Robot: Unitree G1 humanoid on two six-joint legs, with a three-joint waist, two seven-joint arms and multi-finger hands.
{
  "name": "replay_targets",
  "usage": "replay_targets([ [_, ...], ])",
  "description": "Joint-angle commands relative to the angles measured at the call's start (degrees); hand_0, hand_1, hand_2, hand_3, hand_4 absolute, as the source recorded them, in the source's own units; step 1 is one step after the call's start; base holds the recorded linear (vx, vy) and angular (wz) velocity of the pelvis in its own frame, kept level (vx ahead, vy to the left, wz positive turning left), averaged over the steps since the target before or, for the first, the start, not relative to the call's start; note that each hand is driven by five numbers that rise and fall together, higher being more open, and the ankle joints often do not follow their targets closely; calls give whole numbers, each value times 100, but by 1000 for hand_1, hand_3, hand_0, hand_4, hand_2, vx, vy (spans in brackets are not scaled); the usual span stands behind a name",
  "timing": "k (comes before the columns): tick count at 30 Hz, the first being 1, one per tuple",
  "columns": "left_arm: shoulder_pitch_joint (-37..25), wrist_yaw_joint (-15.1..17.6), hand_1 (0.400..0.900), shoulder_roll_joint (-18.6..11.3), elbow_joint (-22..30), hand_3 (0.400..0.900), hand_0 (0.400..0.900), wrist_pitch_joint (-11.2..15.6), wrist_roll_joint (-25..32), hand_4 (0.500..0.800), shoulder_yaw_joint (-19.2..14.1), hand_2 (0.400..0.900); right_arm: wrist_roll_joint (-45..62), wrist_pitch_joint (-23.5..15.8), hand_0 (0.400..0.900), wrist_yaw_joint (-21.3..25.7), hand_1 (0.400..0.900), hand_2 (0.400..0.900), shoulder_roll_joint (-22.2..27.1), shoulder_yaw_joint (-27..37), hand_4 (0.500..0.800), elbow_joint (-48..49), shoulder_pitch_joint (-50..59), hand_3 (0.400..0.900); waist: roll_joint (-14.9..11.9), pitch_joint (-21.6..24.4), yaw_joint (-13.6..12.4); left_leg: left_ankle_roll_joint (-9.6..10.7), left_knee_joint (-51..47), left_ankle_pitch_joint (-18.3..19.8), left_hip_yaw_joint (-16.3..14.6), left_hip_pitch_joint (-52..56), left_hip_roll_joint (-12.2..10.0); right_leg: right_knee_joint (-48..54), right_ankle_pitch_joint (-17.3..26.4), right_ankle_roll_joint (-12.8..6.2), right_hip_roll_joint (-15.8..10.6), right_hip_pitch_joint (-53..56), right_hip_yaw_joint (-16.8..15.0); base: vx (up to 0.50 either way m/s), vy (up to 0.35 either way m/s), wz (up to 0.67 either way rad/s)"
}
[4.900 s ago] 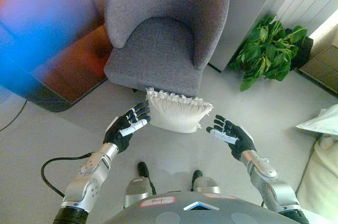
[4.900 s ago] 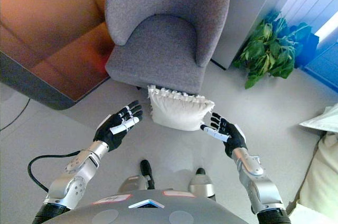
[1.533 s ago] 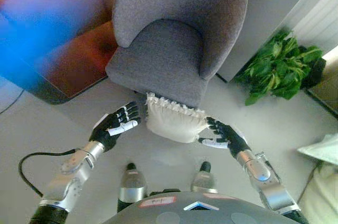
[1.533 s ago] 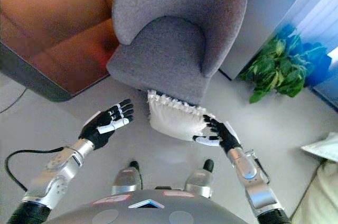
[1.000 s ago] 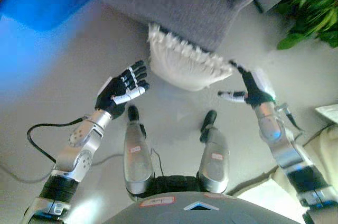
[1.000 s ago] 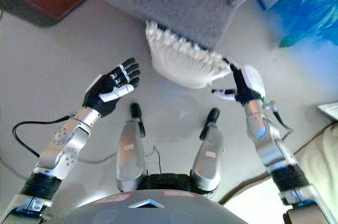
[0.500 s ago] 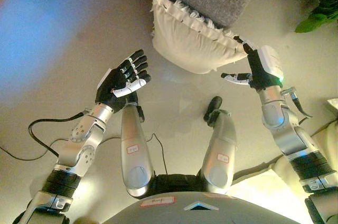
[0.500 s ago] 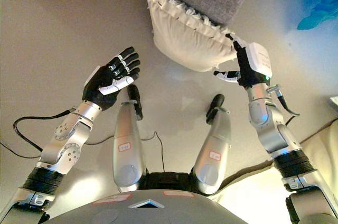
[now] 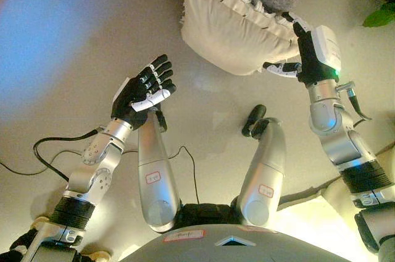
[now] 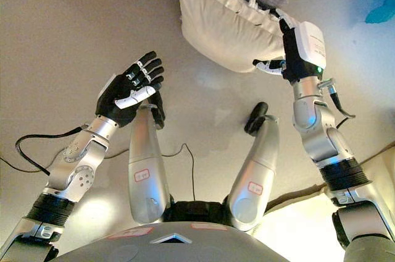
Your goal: Pick up the pillow and put it on the sofa.
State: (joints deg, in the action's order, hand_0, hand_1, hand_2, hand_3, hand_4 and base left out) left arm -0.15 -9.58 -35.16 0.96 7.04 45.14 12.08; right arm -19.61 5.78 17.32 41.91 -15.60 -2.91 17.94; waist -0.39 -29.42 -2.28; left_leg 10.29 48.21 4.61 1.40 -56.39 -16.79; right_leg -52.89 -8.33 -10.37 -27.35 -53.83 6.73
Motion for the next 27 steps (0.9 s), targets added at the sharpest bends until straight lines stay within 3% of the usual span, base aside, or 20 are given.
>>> replay_targets([
  [1, -234, -178, 900, -74, 566, 900, 900, 490, 194, 800, -68, 900, -443, -161, 900, 429, 900, 900, 361, 195, 800, -62, 636, 900, 73, -37, -160, -120, 520, 931, 206, 275, -400, 22, 440, -208, -229, -393, -234, -26, 13, 6],
  [9, -267, -257, 900, -73, 523, 900, 900, 503, 265, 800, -59, 900, -323, -116, 900, 324, 900, 900, 394, 77, 800, -483, 1109, 900, 108, -38, -245, -140, 1089, 1086, 368, -244, -363, -512, 320, -163, -311, -956, -341, -8, 24, 6],
  [10, -278, -244, 900, -68, 520, 900, 900, 481, 281, 800, -45, 900, -357, -78, 900, 285, 900, 900, 373, 41, 800, -574, 1188, 900, 121, -36, -270, -110, 1266, 1306, 403, -228, -388, -712, 120, -216, -331, -976, -370, 86, 36, 6],
  [27, -233, -350, 900, -30, 486, 900, 900, 332, 395, 800, -94, 900, -255, 109, 900, 113, 900, 900, 289, -271, 800, -1797, 2080, 900, 294, -37, -495, -95, 2321, 1583, 739, -895, -216, -1675, -282, -114, -518, -1680, -668, 14, 27, 9],
])
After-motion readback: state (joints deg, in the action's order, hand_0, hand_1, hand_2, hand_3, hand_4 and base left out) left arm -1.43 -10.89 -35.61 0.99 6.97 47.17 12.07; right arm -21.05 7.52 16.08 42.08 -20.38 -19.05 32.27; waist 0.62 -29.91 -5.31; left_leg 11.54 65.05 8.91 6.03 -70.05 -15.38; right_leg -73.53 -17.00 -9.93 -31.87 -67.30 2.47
